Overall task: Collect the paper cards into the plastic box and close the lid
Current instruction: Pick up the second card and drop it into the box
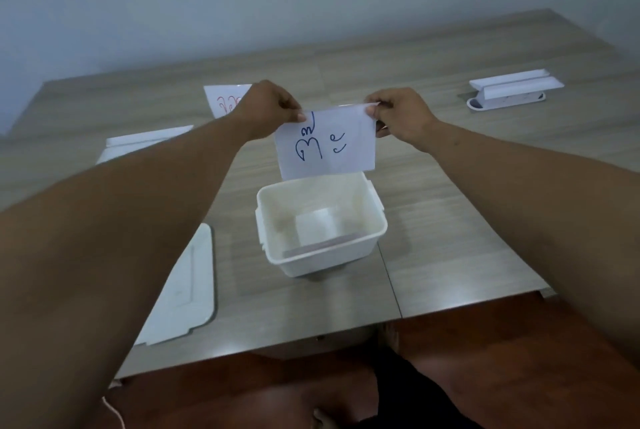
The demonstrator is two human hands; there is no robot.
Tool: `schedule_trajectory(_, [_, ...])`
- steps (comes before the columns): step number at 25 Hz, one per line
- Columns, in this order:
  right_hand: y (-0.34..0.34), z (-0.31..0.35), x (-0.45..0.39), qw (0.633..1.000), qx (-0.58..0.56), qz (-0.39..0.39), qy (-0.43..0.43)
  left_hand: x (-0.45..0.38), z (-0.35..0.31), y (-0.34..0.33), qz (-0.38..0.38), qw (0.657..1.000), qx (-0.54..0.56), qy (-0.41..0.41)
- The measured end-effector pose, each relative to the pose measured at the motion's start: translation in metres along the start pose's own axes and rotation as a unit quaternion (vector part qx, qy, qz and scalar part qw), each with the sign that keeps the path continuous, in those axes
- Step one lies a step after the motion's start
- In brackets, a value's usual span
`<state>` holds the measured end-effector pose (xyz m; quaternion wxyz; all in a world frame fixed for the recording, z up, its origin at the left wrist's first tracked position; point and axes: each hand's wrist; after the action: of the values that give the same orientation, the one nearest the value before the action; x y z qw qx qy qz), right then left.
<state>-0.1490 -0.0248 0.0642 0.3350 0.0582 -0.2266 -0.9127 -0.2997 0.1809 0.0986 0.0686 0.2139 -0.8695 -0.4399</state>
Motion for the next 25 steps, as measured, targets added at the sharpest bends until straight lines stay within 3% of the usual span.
schedule_trajectory(7, [-0.040, -0.030, 0.072, 0.995, 0.084, 0.057, -0.015, 0.102, 0.033, -0.045, 0.054, 0.997, -0.001, 0.059])
schedule_trajectory(11, [-0.053, -0.061, 0.093, 0.975, 0.193, 0.107, -0.017, 0.138, 0.048, -0.081, 0.093, 0.992, -0.027, 0.080])
schedule_trajectory(18, [-0.075, -0.097, 0.103, 0.930, 0.345, 0.130, -0.019, 0.164, 0.063, -0.116, 0.087, 0.987, -0.074, 0.110])
schedule_trajectory(25, [-0.101, -0.112, 0.125, 0.904, 0.400, 0.140, -0.049, 0.178, 0.070, -0.126, 0.104, 0.976, -0.165, 0.100])
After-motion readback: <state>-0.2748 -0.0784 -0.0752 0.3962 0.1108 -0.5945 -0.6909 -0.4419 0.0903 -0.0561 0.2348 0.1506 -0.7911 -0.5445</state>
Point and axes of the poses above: each hand's wrist, its own x-axis away from the middle knuckle, its own y-axis out of the back of the hand, z = x × y, and after that the axes turned 4 degrees about -y, right-handed
